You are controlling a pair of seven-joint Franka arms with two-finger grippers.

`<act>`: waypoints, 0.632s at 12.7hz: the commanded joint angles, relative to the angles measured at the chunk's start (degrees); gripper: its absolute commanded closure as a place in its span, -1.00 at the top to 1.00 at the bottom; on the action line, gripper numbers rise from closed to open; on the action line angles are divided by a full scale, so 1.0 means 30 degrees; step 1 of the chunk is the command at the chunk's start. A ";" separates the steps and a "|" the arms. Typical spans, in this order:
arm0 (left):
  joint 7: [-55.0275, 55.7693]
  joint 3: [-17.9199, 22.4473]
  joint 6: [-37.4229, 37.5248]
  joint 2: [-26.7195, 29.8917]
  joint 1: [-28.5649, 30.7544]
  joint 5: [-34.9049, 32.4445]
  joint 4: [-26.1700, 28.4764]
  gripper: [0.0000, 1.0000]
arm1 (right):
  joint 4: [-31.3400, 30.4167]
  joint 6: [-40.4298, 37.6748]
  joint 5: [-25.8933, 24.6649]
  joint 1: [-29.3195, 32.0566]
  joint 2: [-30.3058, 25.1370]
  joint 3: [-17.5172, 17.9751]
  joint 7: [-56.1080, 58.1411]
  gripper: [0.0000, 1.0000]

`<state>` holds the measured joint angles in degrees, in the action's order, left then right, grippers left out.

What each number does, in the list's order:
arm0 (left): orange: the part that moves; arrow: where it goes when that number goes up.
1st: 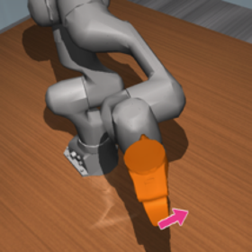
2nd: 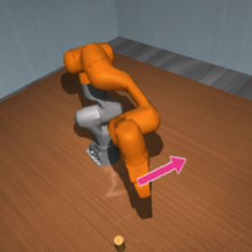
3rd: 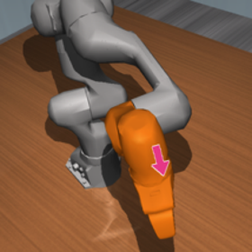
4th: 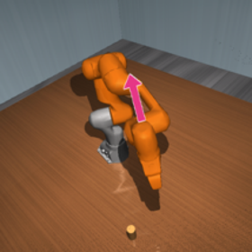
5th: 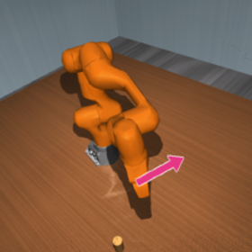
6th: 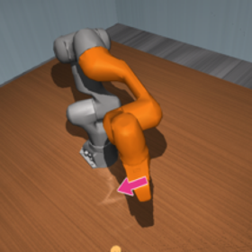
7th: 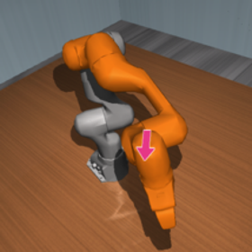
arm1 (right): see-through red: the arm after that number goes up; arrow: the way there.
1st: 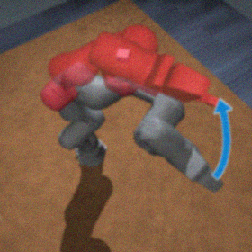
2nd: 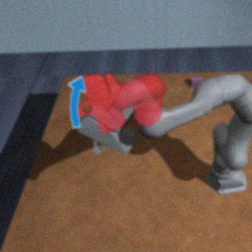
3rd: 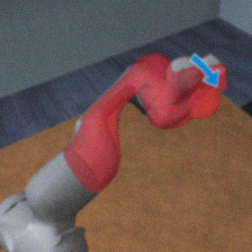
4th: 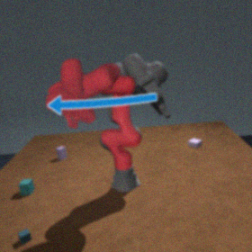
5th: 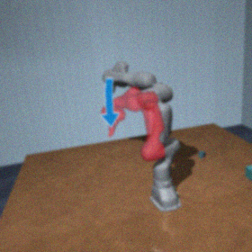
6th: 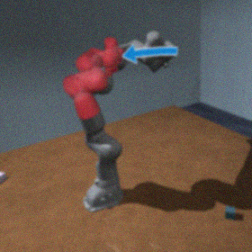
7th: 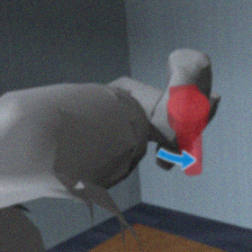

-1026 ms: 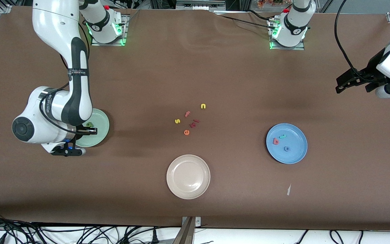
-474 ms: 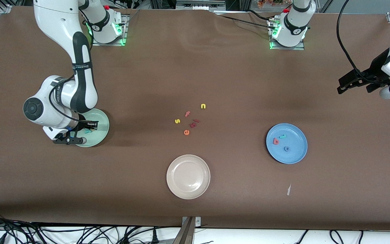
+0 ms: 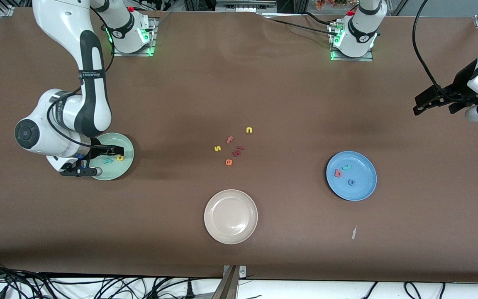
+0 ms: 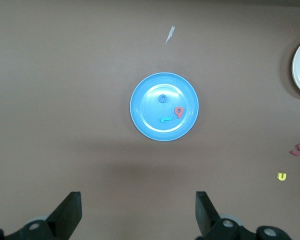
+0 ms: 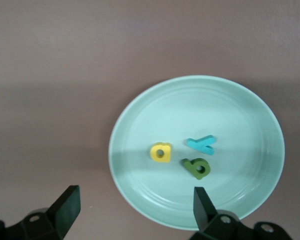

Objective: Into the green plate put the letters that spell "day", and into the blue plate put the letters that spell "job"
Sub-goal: 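Lower the yellow 'a' onto the green plate and open the right gripper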

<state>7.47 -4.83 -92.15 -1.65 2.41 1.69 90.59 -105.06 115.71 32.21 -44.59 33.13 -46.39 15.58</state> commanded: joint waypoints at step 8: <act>-0.0116 0.0000 0.0131 -0.0445 0.0076 0.0520 -0.0549 1.00 | 0.4959 -0.5958 0.0074 -0.0458 -0.0173 -0.0062 -0.3755 1.00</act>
<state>7.47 -4.83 -92.15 -2.38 2.41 1.69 90.38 -92.24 101.10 32.26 -45.39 33.06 -46.38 6.22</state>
